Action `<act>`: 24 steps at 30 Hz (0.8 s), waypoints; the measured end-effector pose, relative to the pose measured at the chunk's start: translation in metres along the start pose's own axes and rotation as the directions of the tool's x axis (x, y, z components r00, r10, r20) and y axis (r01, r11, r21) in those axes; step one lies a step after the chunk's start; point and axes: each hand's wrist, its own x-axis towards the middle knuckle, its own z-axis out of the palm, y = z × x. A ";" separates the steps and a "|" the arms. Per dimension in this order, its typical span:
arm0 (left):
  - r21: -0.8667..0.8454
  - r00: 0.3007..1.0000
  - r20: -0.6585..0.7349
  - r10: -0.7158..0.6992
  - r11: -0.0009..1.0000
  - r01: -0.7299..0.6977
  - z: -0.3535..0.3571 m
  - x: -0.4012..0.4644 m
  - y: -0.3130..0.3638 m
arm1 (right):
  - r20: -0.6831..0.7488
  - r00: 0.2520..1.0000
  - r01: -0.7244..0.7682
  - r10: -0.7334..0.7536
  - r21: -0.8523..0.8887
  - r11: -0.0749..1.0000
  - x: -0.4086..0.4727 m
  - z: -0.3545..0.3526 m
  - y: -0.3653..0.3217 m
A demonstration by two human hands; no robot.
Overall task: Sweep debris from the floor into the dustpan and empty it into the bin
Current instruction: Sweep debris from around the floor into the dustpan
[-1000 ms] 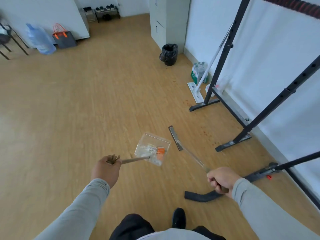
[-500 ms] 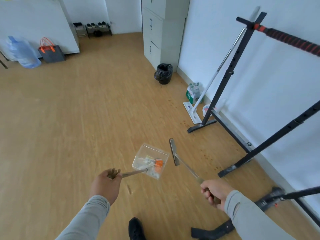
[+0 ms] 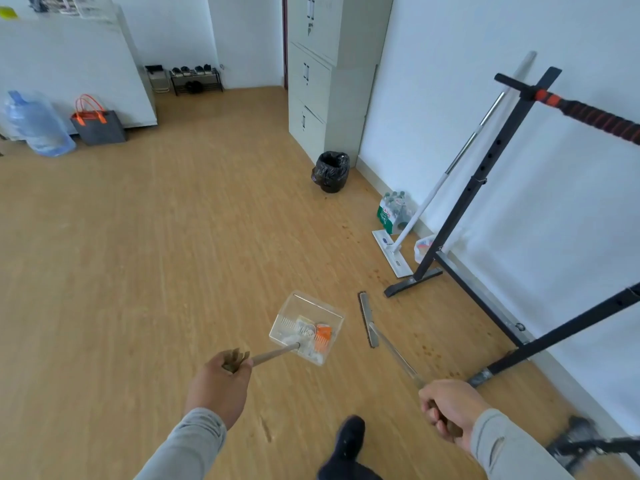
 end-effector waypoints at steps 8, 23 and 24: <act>-0.003 1.000 0.008 -0.001 1.000 0.001 0.015 0.077 0.072 | 0.048 0.999 -0.013 0.011 0.042 0.999 0.061 -0.019 -0.077; -0.048 0.996 -0.076 -0.052 0.998 0.048 0.029 0.213 0.185 | 0.119 0.993 0.015 -0.019 0.032 0.999 0.136 -0.026 -0.232; -0.050 0.996 -0.075 -0.057 0.997 0.054 0.027 0.223 0.189 | 0.115 0.993 0.020 -0.024 0.035 0.999 0.139 -0.023 -0.241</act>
